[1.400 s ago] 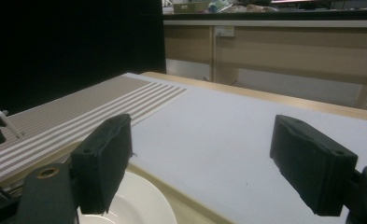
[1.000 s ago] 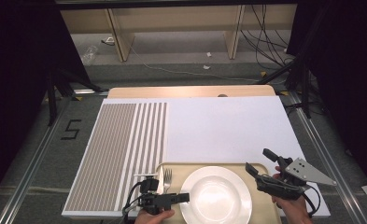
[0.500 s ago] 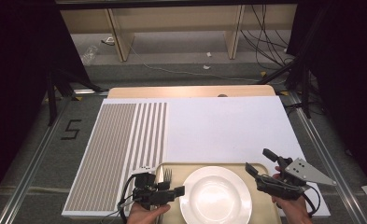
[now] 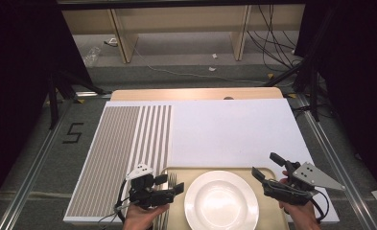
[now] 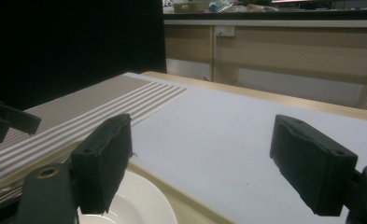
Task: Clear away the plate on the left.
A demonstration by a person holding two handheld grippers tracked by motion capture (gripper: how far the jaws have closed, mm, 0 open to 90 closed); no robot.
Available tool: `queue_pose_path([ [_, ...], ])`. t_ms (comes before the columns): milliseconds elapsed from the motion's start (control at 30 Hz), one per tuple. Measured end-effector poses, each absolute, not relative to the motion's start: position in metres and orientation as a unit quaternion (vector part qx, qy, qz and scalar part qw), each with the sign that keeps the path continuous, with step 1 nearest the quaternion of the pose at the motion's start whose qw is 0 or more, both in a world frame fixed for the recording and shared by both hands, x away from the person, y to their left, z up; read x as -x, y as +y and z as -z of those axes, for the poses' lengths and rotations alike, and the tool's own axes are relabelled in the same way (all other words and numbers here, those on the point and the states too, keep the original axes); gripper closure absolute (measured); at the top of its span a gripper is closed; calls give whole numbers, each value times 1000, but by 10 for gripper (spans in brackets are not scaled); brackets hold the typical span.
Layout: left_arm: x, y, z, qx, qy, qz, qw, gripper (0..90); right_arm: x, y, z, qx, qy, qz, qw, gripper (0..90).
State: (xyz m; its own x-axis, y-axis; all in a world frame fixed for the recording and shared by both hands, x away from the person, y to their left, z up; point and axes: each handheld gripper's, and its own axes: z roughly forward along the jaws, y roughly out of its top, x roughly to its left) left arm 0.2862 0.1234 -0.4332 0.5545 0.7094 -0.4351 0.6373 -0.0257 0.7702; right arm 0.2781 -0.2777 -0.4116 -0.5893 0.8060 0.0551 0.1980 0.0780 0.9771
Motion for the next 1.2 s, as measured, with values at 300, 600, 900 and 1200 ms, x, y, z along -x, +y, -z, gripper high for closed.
queue_pose_path([
  [300, -284, 131, 424, -712, 436, -91, 543, 207, -278, -278, 411, -368, 685, -570, 264, 218],
  [600, -284, 140, 417, -697, 421, -127, 566, 195, -278, -278, 412, -368, 685, -570, 265, 217],
  [900, -286, 147, 416, -690, 419, -135, 575, 188, -278, -278, 412, -369, 685, -570, 264, 216],
  [1200, -285, 152, 414, -680, 415, -156, 584, 180, -278, -278, 412, -368, 685, -571, 262, 215],
])
